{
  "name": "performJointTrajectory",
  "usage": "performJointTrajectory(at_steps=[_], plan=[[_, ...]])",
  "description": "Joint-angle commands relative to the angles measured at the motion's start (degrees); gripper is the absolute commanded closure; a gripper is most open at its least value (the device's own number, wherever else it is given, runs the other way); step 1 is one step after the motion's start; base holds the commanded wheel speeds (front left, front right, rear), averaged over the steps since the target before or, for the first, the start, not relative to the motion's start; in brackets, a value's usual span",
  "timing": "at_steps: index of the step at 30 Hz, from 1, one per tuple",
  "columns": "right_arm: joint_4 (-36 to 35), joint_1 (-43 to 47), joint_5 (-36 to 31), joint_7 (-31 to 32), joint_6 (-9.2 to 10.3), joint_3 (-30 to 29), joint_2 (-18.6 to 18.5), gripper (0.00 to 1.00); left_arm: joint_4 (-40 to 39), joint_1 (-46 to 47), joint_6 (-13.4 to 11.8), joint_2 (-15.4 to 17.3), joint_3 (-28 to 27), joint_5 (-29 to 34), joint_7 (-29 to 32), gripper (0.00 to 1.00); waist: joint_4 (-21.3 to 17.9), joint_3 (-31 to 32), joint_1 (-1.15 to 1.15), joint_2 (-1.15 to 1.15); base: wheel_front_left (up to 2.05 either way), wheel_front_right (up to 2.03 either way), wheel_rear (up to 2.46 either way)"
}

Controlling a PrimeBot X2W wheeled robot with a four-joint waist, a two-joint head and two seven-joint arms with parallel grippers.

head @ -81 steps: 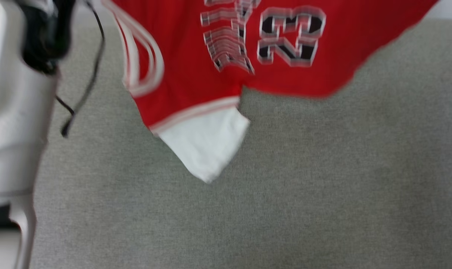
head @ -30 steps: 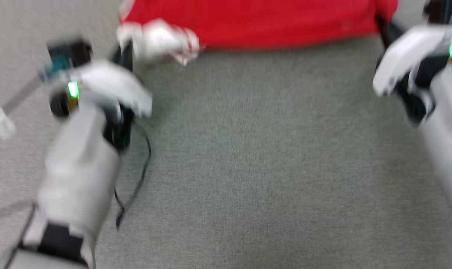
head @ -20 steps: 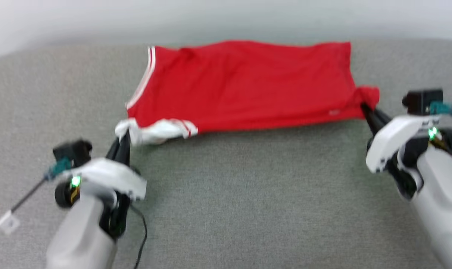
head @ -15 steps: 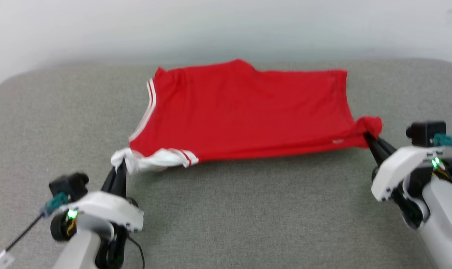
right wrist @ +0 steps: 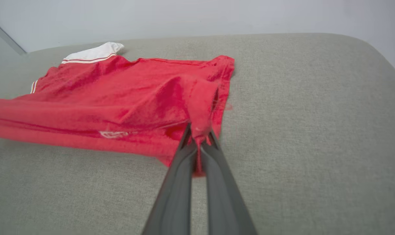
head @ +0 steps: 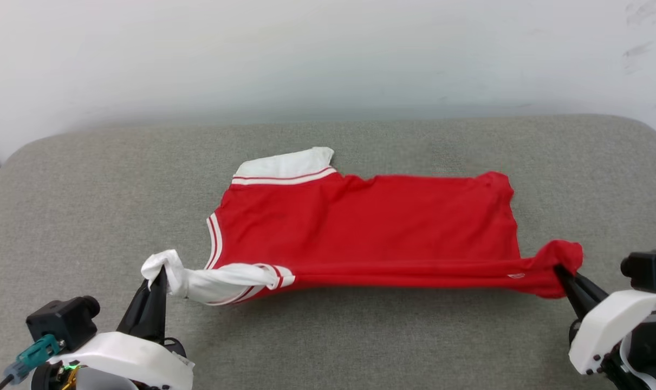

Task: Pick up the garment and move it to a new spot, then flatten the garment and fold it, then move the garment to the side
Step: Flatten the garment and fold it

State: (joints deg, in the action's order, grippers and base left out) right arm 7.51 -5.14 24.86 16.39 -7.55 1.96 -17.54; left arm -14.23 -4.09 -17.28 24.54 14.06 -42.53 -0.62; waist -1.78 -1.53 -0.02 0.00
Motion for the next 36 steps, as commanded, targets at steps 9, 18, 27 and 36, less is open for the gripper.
performJointTrajectory(at_steps=[9,18,27,36], plan=[[-7.24,0.54,-5.32,13.11,0.1,-3.66,5.12,1.0,3.81,4.76,1.5,-0.05,0.81,-2.35,3.7,1.0,-1.08,-4.89,0.02,0.0,0.0,0.0,0.0],[2.2,-9.05,-5.05,12.97,0.09,-0.13,5.11,1.0,18.51,17.37,7.78,-2.28,2.59,-3.47,2.96,1.0,-0.97,-11.94,0.02,0.0,0.0,0.0,0.0],[14.23,-15.48,-3.85,6.24,0.09,4.11,4.31,0.64,32.11,23.88,12.35,-4.95,4.19,-4.78,2.55,1.0,-1.07,-14.05,0.02,0.0,0.0,0.0,0.0],[20.02,-15.76,-0.45,-5.34,0.09,9.09,2.22,0.0,41.12,25.98,16.25,-5.75,5.37,-6.13,2.53,0.0,-0.85,-11.33,0.02,0.0,0.0,0.0,0.0]])
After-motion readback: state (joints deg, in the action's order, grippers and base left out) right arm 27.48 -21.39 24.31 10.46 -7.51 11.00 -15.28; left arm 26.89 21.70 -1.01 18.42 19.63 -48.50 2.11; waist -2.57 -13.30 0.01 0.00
